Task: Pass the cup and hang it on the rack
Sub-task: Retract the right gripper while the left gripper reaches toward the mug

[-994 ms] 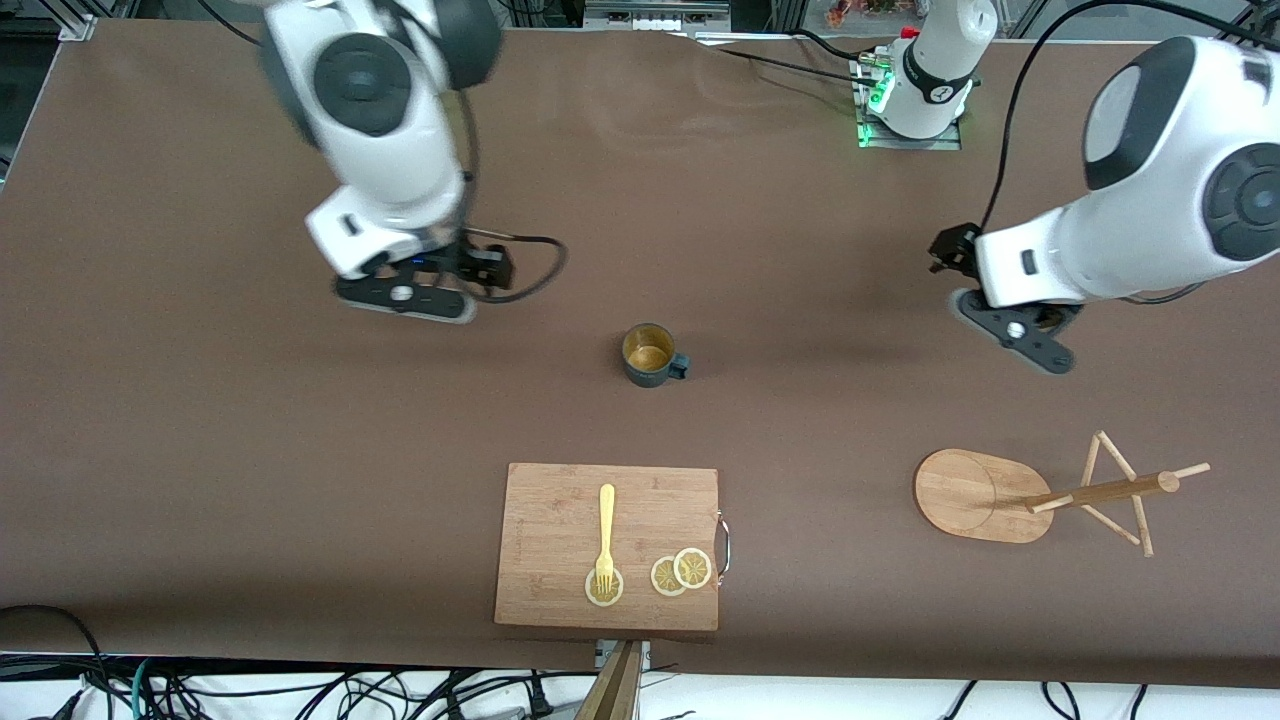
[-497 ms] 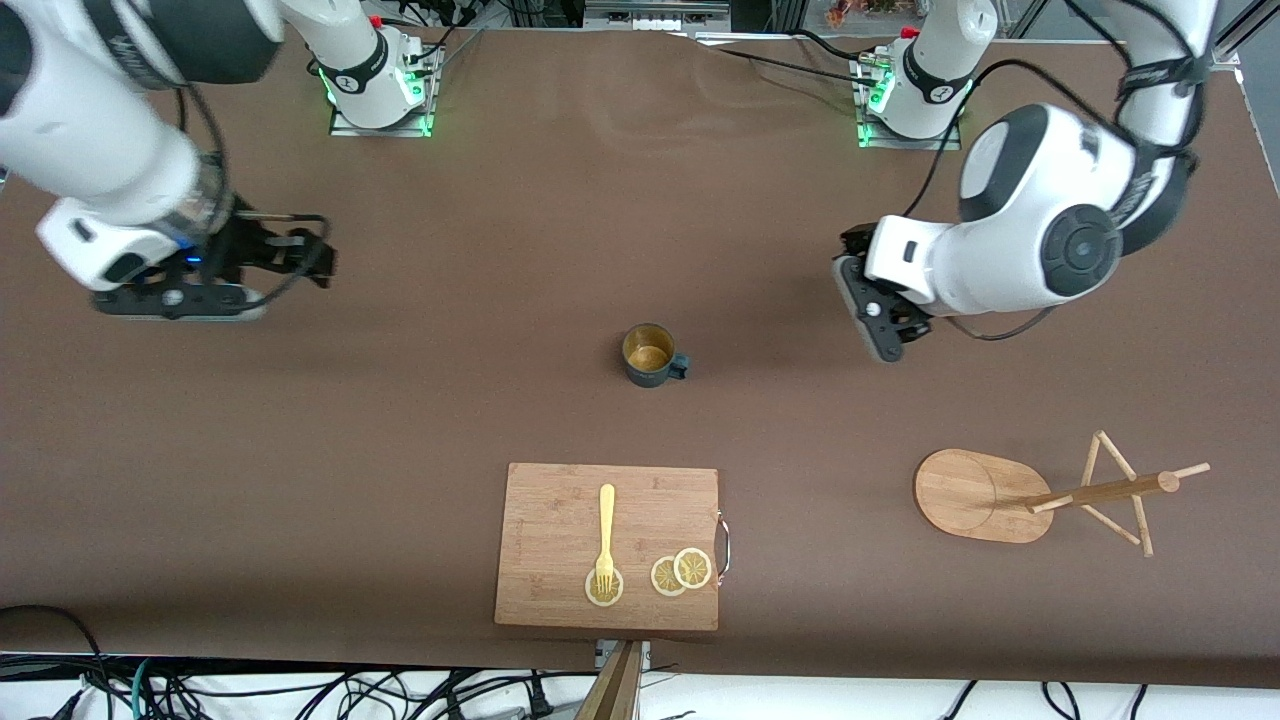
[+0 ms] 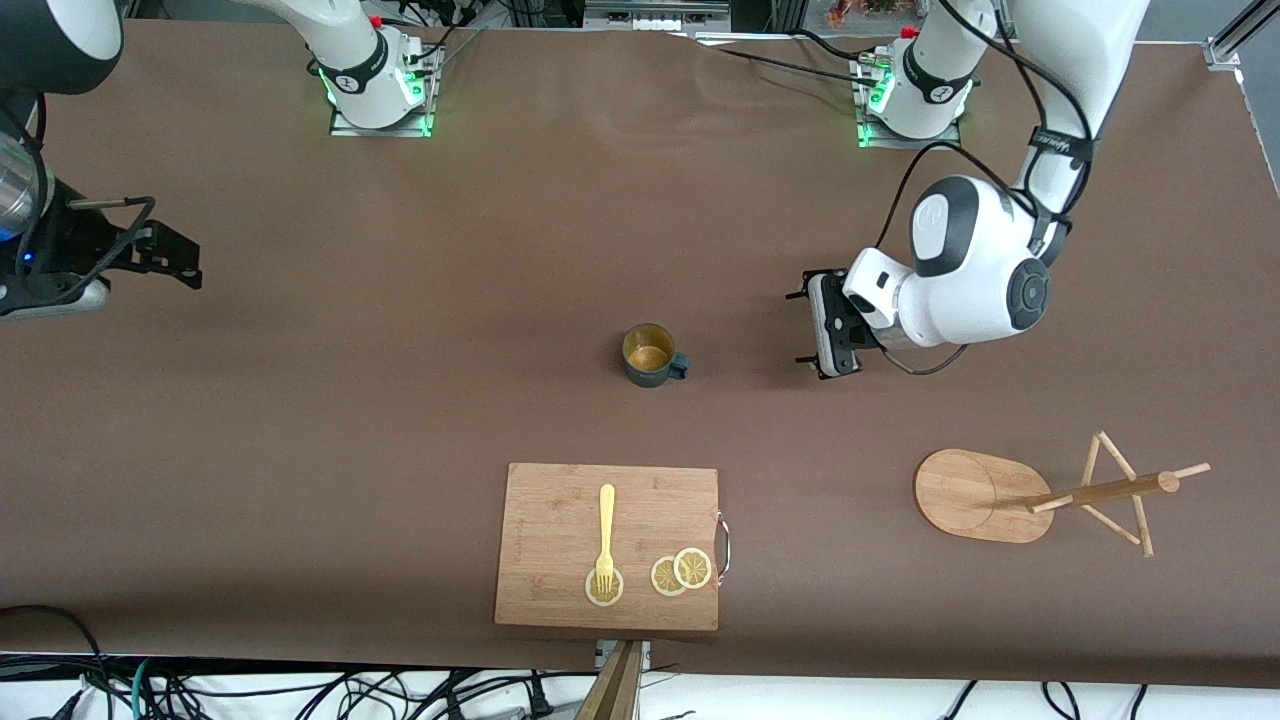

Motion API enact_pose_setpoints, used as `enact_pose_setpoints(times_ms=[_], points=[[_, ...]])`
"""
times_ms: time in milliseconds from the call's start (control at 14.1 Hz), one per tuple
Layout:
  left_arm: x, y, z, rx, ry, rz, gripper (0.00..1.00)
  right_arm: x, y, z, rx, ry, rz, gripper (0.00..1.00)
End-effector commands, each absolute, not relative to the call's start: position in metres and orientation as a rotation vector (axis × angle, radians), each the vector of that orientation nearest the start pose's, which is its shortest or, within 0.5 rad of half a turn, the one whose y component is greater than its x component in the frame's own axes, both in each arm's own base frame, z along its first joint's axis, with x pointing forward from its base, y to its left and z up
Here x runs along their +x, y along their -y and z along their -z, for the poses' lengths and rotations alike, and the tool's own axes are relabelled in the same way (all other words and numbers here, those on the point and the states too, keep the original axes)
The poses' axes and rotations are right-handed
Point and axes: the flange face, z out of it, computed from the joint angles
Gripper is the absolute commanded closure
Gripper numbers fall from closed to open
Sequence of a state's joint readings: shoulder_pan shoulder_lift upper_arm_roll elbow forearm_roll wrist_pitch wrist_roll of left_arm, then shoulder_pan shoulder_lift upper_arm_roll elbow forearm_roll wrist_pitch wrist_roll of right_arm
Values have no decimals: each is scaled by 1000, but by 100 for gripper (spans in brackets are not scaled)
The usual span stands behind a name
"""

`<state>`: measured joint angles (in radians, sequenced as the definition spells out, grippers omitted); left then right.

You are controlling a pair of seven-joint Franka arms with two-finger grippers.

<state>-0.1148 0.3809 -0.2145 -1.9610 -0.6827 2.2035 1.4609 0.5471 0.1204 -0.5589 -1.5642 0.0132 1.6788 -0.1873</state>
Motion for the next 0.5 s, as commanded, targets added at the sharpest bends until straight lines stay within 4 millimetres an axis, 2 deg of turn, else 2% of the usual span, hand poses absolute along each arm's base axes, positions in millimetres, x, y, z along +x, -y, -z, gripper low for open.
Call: enact_pose_setpoints(times_ms=[0,426], points=[[568,218,-254,1893,1607,-427,0,586,-12,-578,-3144,332,27,0],[553,235,-168,1723,1558,-660,0,585,-8,-579,-3143,320,16,0]])
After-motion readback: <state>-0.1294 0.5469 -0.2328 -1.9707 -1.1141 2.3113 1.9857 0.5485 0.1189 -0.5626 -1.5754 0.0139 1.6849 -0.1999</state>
